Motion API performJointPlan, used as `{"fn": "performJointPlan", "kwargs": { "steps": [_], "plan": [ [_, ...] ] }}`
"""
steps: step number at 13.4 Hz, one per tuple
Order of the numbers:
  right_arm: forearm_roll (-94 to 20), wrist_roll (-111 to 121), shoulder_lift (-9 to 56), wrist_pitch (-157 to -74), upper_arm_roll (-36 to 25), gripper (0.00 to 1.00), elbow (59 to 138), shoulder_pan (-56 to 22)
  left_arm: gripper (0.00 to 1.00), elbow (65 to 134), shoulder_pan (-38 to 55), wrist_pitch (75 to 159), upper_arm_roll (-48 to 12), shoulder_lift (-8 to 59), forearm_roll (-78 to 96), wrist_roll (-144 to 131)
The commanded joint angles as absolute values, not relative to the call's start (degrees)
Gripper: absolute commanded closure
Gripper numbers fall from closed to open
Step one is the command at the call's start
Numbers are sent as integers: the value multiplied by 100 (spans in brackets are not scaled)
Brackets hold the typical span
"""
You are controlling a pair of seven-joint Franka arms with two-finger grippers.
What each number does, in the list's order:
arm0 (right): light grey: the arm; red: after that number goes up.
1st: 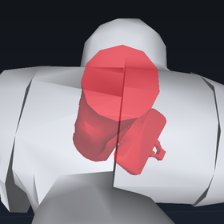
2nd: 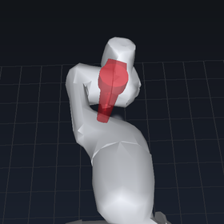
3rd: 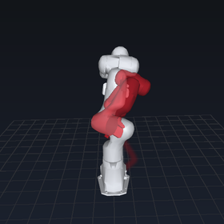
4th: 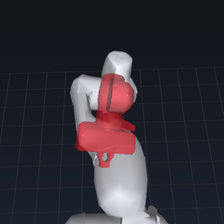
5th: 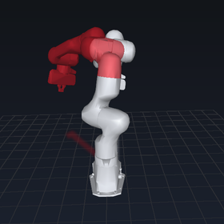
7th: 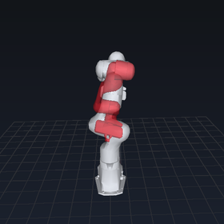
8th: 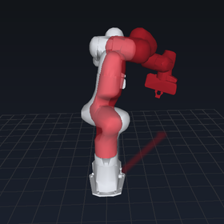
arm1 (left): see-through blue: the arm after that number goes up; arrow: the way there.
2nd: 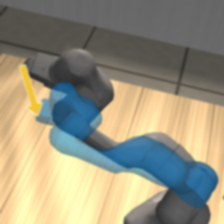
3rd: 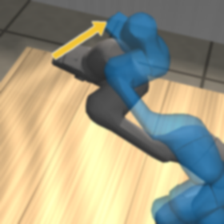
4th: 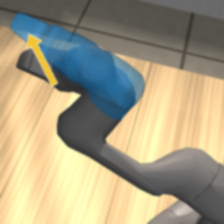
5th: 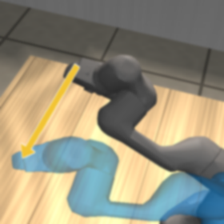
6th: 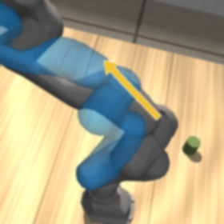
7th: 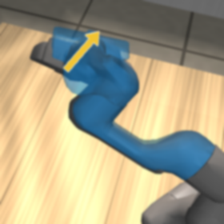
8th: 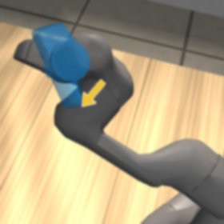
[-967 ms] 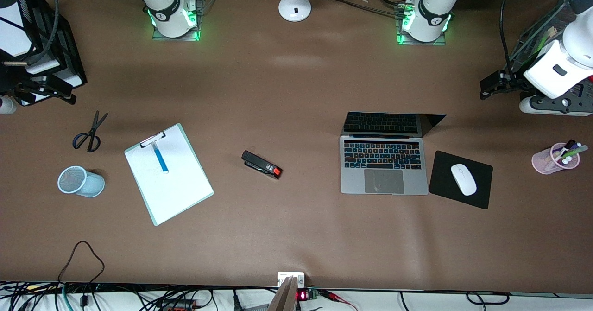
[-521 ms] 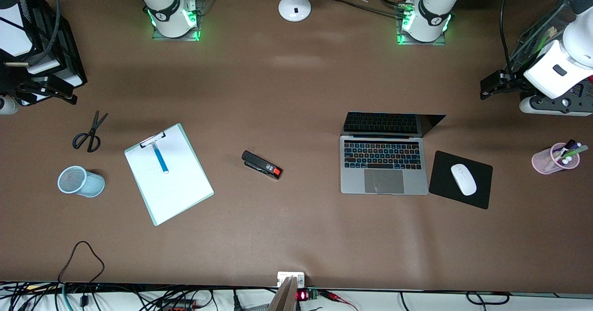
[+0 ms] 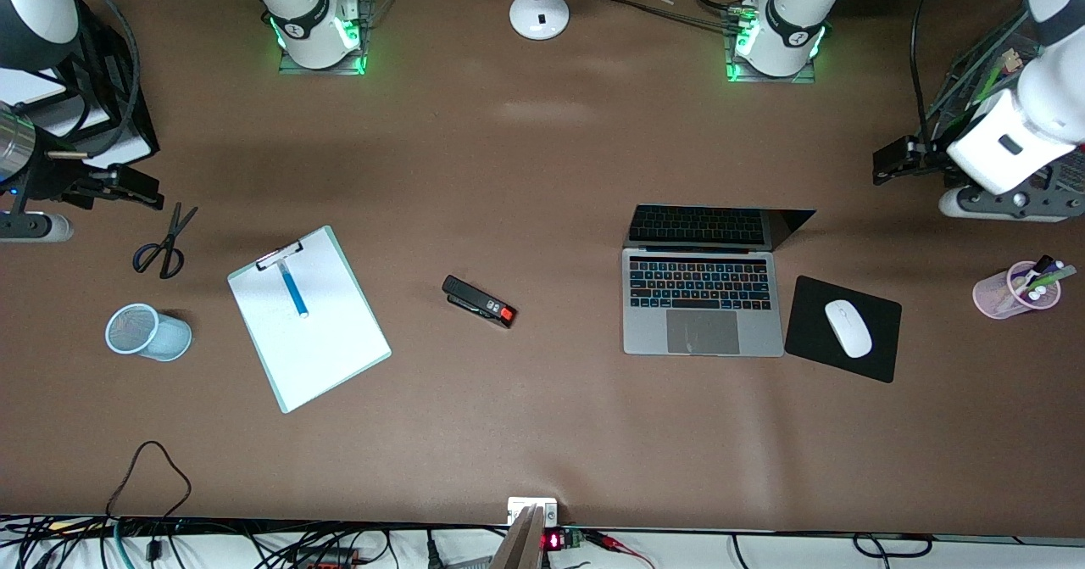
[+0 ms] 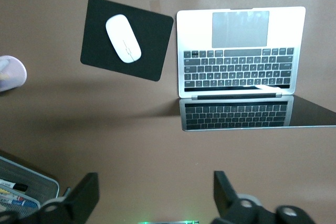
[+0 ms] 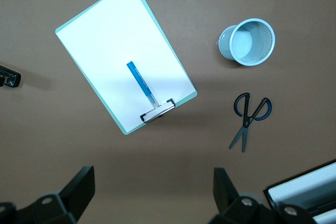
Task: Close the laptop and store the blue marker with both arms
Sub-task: 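Reach the right gripper to the marker while the left gripper reaches the laptop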
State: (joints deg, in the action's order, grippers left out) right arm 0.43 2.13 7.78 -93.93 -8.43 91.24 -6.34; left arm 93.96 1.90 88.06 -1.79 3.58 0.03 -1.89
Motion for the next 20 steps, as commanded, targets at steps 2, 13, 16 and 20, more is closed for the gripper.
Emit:
{"fn": "performJointPlan", "kwargs": {
  "steps": [2, 13, 16, 20],
  "plan": [
    [62, 211, 1255, -9781, -826, 0, 9088, -668, 65, 9237, 228, 8561, -228, 466, 0, -79],
    [53, 1537, 2935, -10986, -809, 0, 9105, -1116, 100, 9508, 290, 8227, -580, 361, 463, -202],
    [44, 2099, 3321, -11345, -809, 0, 9132, -1125, 100, 10306, 281, 8934, -624, 116, 931, -290],
    [35, 2496, 3735, -12039, -809, 0, 9210, -1134, 100, 11958, 255, 10596, -1692, -535, 932, -1219]
  ]
}}
